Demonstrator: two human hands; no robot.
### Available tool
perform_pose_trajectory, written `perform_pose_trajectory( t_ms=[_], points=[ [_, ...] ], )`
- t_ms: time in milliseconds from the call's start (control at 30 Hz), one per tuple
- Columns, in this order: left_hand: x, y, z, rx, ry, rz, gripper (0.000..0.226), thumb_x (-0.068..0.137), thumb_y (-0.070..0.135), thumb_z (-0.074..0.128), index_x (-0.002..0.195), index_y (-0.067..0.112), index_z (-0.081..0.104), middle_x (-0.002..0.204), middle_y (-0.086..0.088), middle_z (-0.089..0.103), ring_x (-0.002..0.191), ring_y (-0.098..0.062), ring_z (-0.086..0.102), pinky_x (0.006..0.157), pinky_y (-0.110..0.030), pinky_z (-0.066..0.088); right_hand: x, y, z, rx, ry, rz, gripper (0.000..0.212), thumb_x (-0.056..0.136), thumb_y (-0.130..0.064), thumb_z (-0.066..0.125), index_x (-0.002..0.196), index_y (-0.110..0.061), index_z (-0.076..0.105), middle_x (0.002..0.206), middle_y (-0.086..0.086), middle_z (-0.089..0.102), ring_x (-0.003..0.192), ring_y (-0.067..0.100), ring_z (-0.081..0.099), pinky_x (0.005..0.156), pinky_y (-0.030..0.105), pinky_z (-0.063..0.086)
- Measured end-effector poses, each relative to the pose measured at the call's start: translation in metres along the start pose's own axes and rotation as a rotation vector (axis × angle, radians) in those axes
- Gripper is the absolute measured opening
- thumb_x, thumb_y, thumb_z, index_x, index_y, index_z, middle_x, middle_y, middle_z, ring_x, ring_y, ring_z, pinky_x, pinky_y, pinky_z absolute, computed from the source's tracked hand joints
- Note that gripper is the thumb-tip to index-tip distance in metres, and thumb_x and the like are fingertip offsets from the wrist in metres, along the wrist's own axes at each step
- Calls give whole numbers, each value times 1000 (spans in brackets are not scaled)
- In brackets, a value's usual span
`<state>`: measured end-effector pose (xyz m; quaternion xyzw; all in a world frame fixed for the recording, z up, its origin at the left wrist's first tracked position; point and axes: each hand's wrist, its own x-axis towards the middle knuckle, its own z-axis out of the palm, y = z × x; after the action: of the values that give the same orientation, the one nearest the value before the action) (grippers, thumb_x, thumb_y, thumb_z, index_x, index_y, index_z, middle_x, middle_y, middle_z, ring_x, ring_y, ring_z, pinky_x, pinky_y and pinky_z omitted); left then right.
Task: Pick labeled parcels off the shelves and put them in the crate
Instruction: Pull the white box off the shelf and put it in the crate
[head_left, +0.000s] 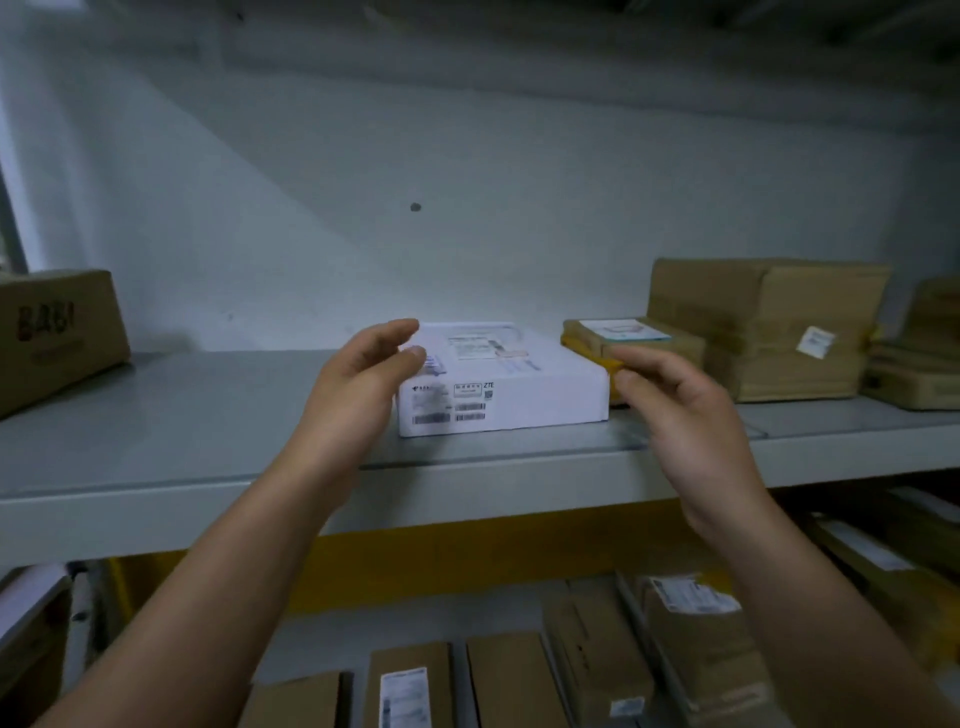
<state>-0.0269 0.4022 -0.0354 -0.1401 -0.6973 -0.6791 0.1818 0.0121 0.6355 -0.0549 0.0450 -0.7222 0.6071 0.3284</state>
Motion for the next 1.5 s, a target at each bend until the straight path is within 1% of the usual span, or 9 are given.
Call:
perform_pose_trajectory(
  t_ms=[200,367,533,633,733,967,1133,1300,1500],
  points=[
    [28,-12,-6,89,-13,-178,53,91,26,63,141,23,47,145,3,47,133,-15,42,103,-27,32,17,6,-2,-258,-60,55,24,96,-27,59,118,-35,63,122,-13,61,114,5,55,94,25,41],
    [37,-22,-11,12,-89,-309,67,80,30,72,140,19,46,133,0,59,122,-18,55,110,-38,39,20,7,1,-283,-154,89,32,96,-31,57,128,-34,59,126,-11,58,116,5,52,92,25,39],
    [38,-21,-17,-36,-78,-331,43,90,23,64,131,17,52,124,1,64,116,-15,60,103,-36,46,18,10,8,-261,-124,46,26,97,-28,57,122,-31,63,120,-14,60,109,0,54,82,15,40],
    [34,-17,-21,-30,-75,-321,13,92,20,60,105,21,60,108,6,69,96,-7,65,81,-25,48,17,11,13,-209,-147,33,24,96,-26,57,119,-31,65,111,-23,60,96,-12,52,73,8,38],
    [31,-15,-28,-30,-50,-300,22,92,21,60,111,29,53,99,11,69,90,-4,64,77,-24,46,17,11,20,-168,-174,24,22,96,-25,58,116,-32,66,108,-27,59,94,-13,52,72,9,38],
    [23,-10,-58,50,-27,-298,58,82,32,70,135,27,48,121,5,66,112,-15,61,107,-35,40,11,7,38,-114,-255,-24,19,96,-21,58,106,-33,68,102,-25,62,83,-26,51,64,-3,38],
    [27,-11,-79,50,29,-333,57,88,31,64,141,20,44,131,-2,59,116,-19,57,99,-32,43,22,-1,46,-115,-205,-9,17,96,-25,57,107,-31,68,103,-16,67,97,-2,58,73,14,41],
    [41,-13,-78,94,35,-385,30,92,27,58,113,8,67,102,-8,75,87,-20,70,75,-31,52,44,3,64,-348,-292,42,38,98,-43,48,126,-21,61,118,-8,61,101,7,54,80,24,42],
    [47,-15,-72,175,16,-420,17,91,18,60,97,5,68,97,-16,75,88,-32,70,87,-41,53,46,7,70,-302,-488,159,45,98,-58,33,123,-34,61,114,-14,63,108,8,56,90,29,41]
  ],
)
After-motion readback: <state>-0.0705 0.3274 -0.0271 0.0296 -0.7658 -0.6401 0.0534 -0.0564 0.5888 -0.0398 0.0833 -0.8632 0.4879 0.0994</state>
